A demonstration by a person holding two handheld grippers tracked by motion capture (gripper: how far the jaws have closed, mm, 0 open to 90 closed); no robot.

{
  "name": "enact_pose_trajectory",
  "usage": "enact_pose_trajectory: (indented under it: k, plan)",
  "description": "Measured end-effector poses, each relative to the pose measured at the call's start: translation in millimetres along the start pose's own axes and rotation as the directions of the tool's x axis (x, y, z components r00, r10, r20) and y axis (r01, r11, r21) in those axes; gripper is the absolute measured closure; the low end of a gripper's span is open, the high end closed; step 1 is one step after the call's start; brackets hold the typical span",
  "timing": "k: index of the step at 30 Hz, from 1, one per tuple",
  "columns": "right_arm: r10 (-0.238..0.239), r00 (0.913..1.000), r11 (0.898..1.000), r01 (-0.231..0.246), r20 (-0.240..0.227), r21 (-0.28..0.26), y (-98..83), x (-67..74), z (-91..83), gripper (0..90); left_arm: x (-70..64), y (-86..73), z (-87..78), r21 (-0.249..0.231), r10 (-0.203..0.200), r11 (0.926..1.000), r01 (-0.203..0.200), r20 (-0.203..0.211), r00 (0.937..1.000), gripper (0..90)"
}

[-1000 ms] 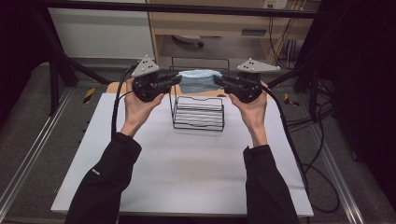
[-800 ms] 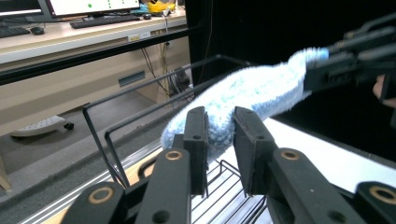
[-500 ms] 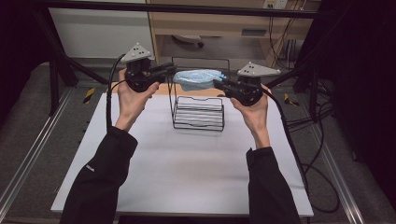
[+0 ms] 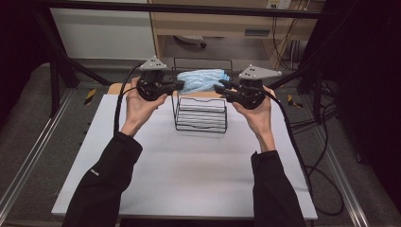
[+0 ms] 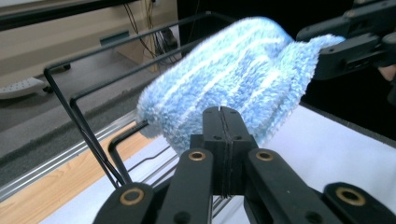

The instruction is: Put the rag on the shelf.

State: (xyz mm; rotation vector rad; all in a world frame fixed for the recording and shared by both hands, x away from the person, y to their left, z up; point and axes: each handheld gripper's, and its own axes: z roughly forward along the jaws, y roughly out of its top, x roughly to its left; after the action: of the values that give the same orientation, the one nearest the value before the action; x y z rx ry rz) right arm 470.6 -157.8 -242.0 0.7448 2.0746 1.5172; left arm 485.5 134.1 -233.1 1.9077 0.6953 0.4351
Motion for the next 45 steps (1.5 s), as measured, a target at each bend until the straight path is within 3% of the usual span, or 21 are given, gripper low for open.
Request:
enact_pose_trajectory:
  k: [7, 14, 18, 20, 23, 27, 38, 45]
  plan:
    - [0.028, 0.9995, 0.999, -0.028, -0.016, -0.019, 2.2, 1.3, -3.2, 58.1, -0.5, -5.8, 9.5, 0.024, 0.010, 0.9997, -0.009, -0.019, 0.9998, 89.9]
    - [0.085, 0.9954, 0.995, -0.087, -0.043, -0.049, 4.0, 1.5, -3.5, 57.9, 0.2, -11.1, 15.8, 0.040, 0.031, 0.9988, -0.029, -0.043, 0.9986, 89.9]
    - [0.106, 0.9930, 0.994, -0.106, -0.052, -0.007, 2.2, 2.0, -2.3, 75.6, 0.7, -13.3, 17.2, 0.024, 0.022, 0.9995, -0.021, -0.042, 0.9989, 89.8]
    - [0.096, 0.9950, 0.995, -0.095, -0.028, 0.028, -0.7, 3.0, 0.9, 83.3, 0.6, -14.1, 17.1, 0.023, 0.023, 0.9995, -0.022, -0.044, 0.9988, 89.8]
    - [0.126, 0.9920, 0.991, -0.126, 0.001, 0.053, -8.0, -0.2, 5.0, 89.8, 0.6, -14.5, 16.3, 0.022, 0.028, 0.9994, -0.027, -0.047, 0.9985, 89.8]
    - [0.172, 0.9847, 0.983, -0.173, 0.025, 0.062, -18.4, -6.8, 7.9, 90.0, 0.3, -15.8, 17.2, 0.011, 0.031, 0.9995, -0.031, -0.053, 0.9981, 89.8]
    - [0.151, 0.9869, 0.985, -0.155, 0.057, 0.081, -27.7, -7.1, 17.7, 87.8, 3.7, -23.8, 22.0, -0.011, 0.000, 0.9999, 0.000, -0.056, 0.9984, 89.5]
    - [0.143, 0.9887, 0.988, -0.145, 0.044, 0.051, -23.5, -2.7, 8.4, 78.4, 2.3, -21.1, 12.0, -0.028, -0.014, 0.9995, 0.013, -0.044, 0.9989, 79.9]
